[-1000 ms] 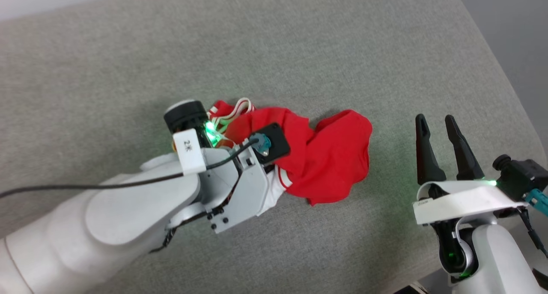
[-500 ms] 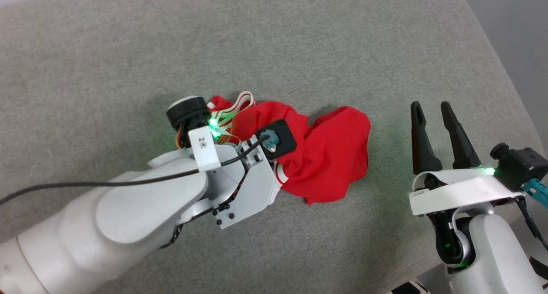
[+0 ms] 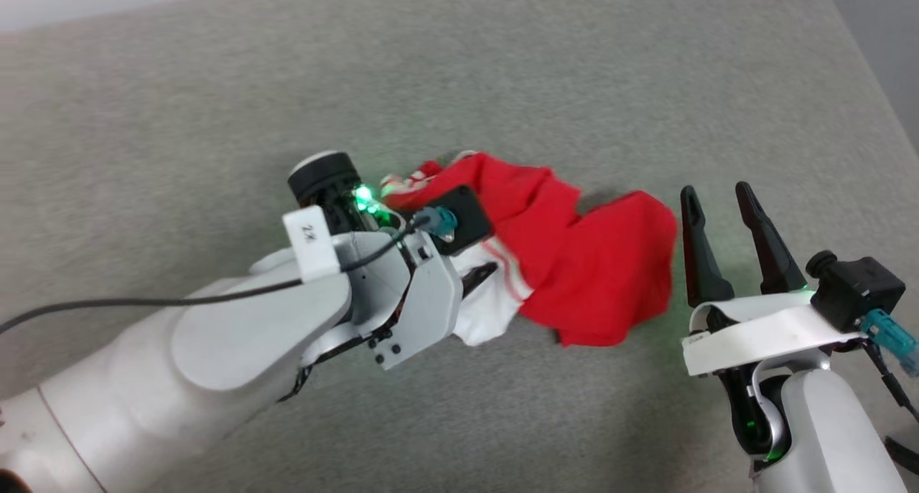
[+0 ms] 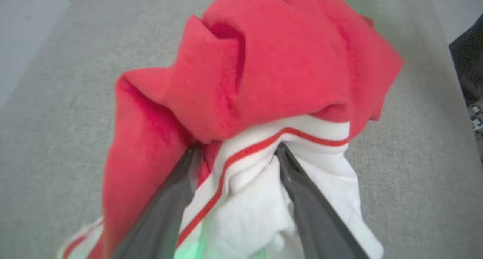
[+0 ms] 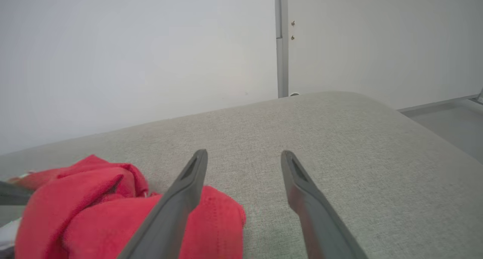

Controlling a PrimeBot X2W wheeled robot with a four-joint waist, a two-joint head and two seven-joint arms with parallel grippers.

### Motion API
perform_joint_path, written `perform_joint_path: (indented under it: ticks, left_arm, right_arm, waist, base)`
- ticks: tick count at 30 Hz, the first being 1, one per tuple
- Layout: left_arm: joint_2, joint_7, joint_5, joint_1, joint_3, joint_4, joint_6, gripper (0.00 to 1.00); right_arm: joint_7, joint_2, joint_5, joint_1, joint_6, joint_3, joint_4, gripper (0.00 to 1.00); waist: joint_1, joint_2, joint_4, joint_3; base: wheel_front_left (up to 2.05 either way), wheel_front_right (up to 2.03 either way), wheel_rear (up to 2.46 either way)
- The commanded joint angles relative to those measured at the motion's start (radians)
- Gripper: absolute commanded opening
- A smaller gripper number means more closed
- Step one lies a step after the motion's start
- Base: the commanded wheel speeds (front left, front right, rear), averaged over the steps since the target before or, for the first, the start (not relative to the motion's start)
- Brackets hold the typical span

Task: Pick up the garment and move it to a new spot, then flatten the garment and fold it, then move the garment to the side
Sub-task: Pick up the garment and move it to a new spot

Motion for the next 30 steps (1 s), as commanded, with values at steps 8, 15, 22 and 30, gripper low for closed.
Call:
perform_joint_path:
  ticks: [8,15,22,30]
  left_arm:
    - [-0.011,-0.214,-0.195,0.043,0.0,0.009,0.003,1.0]
    - [-0.027,-0.494,-0.343,0.173,0.01,0.158,0.003,1.0]
    - [-0.072,-0.584,-0.383,0.362,0.149,0.314,0.003,1.0]
    - [-0.146,-0.583,-0.188,0.665,0.569,0.318,0.004,1.0]
  right_arm:
    - [-0.001,-0.01,-0.082,0.037,-0.001,-0.034,0.012,1.0]
    - [-0.001,-0.061,-0.114,0.081,-0.001,-0.054,0.016,1.0]
    - [-0.001,-0.107,-0.125,0.148,-0.001,-0.088,0.012,1.0]
    - [-0.001,-0.134,-0.129,0.26,-0.001,-0.154,-0.003,1.0]
  waist:
    - [0.0,0.0,0.169,-0.146]
    - [0.0,0.0,0.258,-0.21]
    - [0.0,0.0,0.337,-0.254]
    - [0.0,0.0,0.407,-0.301]
  base:
    - [0.0,0.0,0.0]
    - [0.0,0.0,0.0]
    - [0.0,0.0,0.0]
    - [0.0,0.0,0.0]
